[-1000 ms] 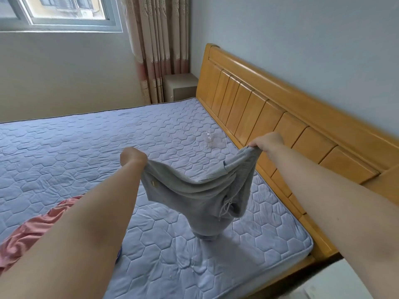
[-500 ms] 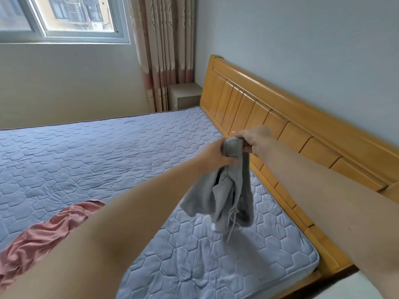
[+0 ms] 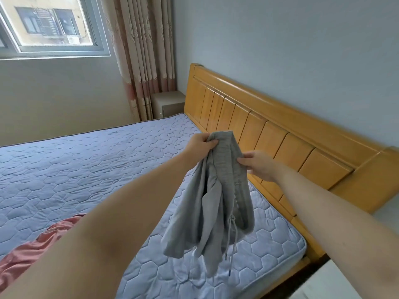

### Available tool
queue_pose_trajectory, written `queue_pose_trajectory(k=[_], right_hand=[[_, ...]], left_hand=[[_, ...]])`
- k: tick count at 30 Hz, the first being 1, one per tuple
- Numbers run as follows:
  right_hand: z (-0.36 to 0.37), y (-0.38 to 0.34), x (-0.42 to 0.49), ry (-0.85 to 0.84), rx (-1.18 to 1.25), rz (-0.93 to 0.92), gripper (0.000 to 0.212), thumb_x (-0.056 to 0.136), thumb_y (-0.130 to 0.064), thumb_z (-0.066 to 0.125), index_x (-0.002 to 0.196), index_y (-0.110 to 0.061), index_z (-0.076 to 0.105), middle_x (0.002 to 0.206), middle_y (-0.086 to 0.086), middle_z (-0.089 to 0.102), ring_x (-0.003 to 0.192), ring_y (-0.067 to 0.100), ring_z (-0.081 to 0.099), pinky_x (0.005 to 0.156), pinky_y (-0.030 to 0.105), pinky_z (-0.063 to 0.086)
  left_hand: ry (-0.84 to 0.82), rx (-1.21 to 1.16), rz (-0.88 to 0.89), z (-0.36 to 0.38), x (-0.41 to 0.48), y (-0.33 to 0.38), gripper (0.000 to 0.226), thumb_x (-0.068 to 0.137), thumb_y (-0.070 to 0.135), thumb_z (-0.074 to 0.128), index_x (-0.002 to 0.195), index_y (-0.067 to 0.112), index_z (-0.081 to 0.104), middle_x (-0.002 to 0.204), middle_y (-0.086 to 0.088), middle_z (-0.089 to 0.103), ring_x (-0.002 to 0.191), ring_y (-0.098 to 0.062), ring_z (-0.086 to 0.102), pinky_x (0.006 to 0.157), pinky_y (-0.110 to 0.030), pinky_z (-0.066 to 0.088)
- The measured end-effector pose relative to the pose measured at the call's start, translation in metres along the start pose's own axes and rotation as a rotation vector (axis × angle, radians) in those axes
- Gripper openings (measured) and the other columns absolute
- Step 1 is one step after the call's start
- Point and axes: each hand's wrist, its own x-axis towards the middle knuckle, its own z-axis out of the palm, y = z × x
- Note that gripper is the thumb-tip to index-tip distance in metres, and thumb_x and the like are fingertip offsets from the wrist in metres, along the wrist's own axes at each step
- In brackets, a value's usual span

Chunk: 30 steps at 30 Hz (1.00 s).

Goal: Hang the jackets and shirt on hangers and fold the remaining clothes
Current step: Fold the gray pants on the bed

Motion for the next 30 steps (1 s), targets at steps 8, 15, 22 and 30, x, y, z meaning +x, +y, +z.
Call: queue_pose_trajectory(k=[8,15,22,30], right_hand=[[0.025,-0.06,-0.027,0.294,-0.397,-0.264,0.022,0.087,-0.02,0.068,0.082,0.001,0.07,0.074,0.01,0.064,0.065,0.014,0.055,0.057,0.022,0.045],[0.036,-0.101,-0.056,0.16,-0.696,-0.299,0.013,0.078,-0.02,0.074,0.079,-0.008,0.072,0.073,0.002,0.065,0.068,0.011,0.057,0.058,0.021,0.041],[0.011,-0.042,-0.066,0.434,-0.98,-0.195,0.019,0.083,-0.005,0.051,0.066,-0.007,0.058,0.067,0.006,0.055,0.066,0.021,0.047,0.049,0.027,0.03],[-0.058,0.011,-0.099,0.711,-1.005,0.119,0.028,0.084,0.002,0.042,0.084,-0.008,0.068,0.08,0.009,0.063,0.07,0.026,0.055,0.057,0.031,0.04]], left_hand=[[-0.289,0.163,-0.107,-0.016,-0.023,0.021,0.03,0.091,0.02,0.056,0.121,0.021,0.057,0.102,-0.006,0.061,0.087,-0.014,0.057,0.077,-0.027,0.048],[-0.157,0.615,0.13,-0.015,-0.036,0.043,0.025,0.081,-0.002,0.043,0.09,-0.004,0.067,0.073,-0.007,0.056,0.064,-0.014,0.047,0.055,-0.022,0.037],[-0.172,0.638,0.23,-0.003,-0.046,0.058,0.036,0.082,-0.006,0.037,0.093,0.006,0.069,0.082,-0.002,0.062,0.075,-0.009,0.05,0.058,-0.016,0.035],[-0.036,0.616,0.18,-0.03,-0.034,0.037,0.041,0.077,-0.012,0.033,0.093,0.0,0.069,0.087,-0.008,0.058,0.088,-0.022,0.05,0.063,-0.022,0.039]])
